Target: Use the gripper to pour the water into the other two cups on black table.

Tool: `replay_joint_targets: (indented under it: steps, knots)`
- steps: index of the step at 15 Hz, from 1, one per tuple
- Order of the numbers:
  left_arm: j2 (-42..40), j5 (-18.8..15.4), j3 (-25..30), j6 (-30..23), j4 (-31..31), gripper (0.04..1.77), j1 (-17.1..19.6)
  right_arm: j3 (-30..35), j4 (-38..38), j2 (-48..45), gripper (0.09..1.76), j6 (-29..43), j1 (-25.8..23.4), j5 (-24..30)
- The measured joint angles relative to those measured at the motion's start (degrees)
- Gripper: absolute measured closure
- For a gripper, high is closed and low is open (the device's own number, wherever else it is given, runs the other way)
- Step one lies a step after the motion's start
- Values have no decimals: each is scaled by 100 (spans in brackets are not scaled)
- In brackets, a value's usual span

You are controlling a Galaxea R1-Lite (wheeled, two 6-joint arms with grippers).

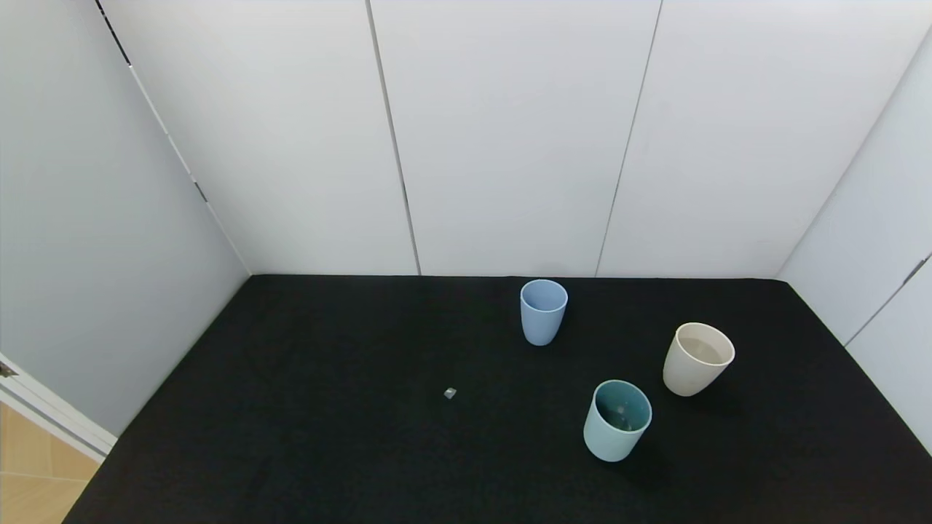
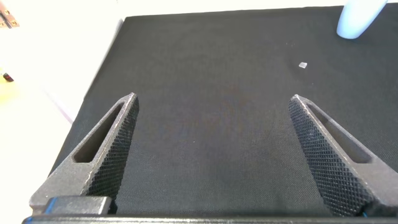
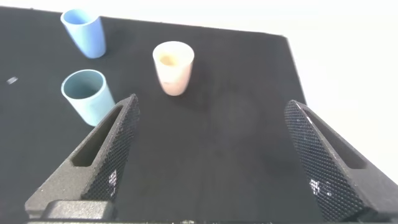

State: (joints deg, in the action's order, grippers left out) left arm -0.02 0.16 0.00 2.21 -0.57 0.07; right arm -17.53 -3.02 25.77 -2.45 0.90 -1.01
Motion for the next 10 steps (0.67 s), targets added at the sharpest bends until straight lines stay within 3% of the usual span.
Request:
replay_joint_targets:
  steps: [3,10]
  knots:
    - [0,0,0,-1,-2,9,0,304,221,-852,15,0,-211,57]
    - [0,0,0,0,0,9,0,692,978,-2376,15,30,-150,-52]
